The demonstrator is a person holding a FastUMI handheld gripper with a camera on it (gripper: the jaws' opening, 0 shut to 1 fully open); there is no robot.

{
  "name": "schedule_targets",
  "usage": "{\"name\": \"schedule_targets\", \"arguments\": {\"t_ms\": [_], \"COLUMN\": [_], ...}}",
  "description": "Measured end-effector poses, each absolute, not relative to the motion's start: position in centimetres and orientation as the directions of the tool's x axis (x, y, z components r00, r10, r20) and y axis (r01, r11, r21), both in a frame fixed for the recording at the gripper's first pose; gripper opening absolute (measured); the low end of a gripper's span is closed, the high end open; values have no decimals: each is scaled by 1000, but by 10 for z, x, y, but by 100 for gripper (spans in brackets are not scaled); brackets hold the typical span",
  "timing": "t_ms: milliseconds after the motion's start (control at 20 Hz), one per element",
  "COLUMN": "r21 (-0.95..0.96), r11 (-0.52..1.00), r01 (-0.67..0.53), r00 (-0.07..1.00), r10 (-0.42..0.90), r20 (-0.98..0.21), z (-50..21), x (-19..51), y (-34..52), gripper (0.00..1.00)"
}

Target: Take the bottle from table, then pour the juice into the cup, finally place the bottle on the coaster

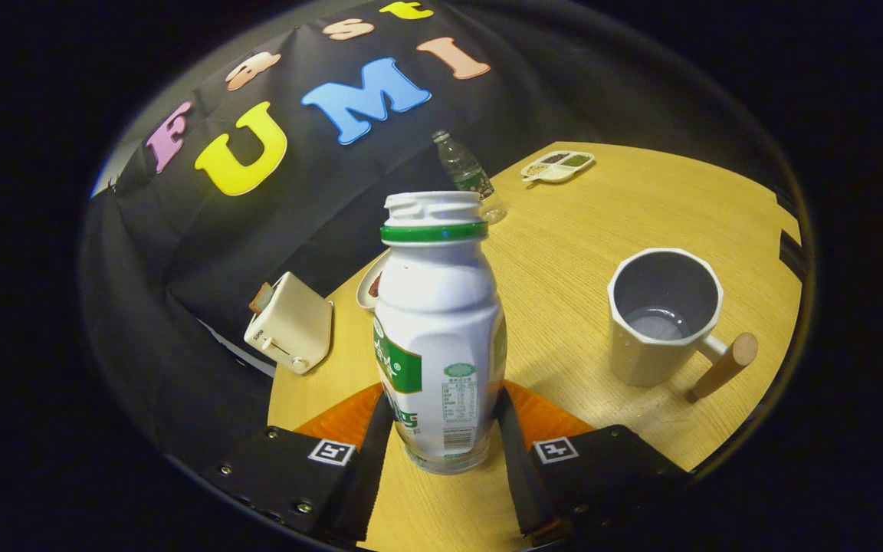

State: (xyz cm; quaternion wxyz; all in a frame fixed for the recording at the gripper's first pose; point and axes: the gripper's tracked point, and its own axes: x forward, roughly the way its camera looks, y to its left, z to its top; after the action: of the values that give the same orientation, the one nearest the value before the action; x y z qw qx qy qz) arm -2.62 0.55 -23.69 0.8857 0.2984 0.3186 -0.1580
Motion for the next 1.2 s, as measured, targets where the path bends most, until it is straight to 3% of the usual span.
{"name": "schedule_targets", "arguments": {"t_ms": [550, 1200], "r21": [207, 76], "r11": [884, 897], "r01": [420, 436], "r00": [775, 782], "r10": [-231, -336], "r20": [-588, -525], "z": [-223, -227], "x": [13, 83], "y": [-1, -15], "gripper": [70, 71]}}
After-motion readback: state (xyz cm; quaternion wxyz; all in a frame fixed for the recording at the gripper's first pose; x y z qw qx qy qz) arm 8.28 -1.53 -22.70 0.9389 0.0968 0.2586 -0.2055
